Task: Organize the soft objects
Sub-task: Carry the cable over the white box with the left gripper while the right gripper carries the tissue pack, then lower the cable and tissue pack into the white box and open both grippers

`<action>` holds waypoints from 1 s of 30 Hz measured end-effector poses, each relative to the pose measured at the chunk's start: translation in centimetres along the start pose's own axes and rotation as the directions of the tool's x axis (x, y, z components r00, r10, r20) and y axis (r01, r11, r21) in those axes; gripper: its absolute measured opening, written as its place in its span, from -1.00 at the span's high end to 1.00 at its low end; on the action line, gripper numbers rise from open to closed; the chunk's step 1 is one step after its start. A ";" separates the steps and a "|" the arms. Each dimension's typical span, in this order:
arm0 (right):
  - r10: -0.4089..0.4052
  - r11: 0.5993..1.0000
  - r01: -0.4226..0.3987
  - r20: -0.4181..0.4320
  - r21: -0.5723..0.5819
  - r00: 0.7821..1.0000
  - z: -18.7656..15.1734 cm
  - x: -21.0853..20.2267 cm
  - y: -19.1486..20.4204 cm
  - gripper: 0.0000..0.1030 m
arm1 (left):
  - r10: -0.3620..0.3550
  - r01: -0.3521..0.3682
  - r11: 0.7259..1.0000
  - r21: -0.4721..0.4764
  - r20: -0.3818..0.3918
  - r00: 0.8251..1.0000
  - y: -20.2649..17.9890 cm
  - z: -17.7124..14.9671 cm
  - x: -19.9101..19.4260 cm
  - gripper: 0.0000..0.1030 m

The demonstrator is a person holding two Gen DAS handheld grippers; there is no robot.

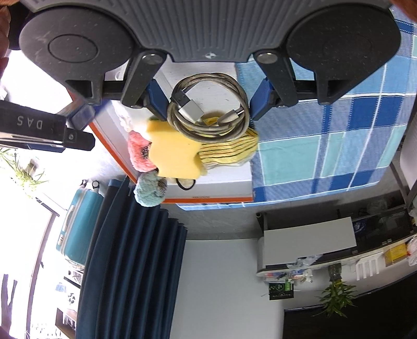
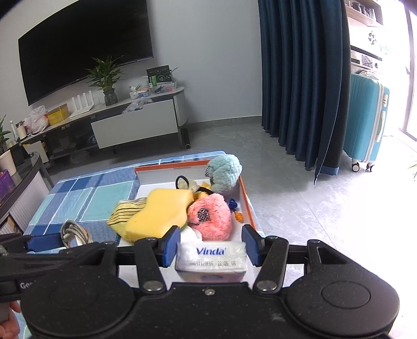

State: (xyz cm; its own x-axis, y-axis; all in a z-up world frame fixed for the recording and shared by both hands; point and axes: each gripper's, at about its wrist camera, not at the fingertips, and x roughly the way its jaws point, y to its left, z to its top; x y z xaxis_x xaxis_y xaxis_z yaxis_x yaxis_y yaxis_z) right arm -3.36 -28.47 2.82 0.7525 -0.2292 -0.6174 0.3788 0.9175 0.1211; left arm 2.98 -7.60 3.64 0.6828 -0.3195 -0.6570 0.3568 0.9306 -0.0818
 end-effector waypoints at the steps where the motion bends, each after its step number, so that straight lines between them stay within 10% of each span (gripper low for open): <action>1: 0.000 1.000 0.000 -0.003 0.000 1.000 0.1 0.2 -0.2 -0.13 | -0.006 0.006 1.000 0.002 -0.005 1.000 -0.2 0.0 0.2 -0.34; 18: 0.009 0.999 -0.009 0.015 0.035 1.000 0.2 0.6 -2.3 -0.10 | -0.090 0.090 0.996 -0.006 -0.097 0.991 -1.4 -1.6 3.2 -0.36; 30: 0.024 1.000 -0.024 0.016 0.002 1.000 -1.0 -2.0 -1.6 -0.20 | -0.051 0.048 0.998 -0.037 -0.095 0.994 -1.7 -1.8 1.7 -0.74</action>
State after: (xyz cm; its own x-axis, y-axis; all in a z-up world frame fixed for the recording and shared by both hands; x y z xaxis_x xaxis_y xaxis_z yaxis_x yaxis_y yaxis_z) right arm -6.00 -29.15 3.10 0.7696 -0.2122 -0.6022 0.3617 0.9221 0.1373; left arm 2.35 -9.43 1.28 0.6003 -0.3482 -0.7200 0.3648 0.9204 -0.1410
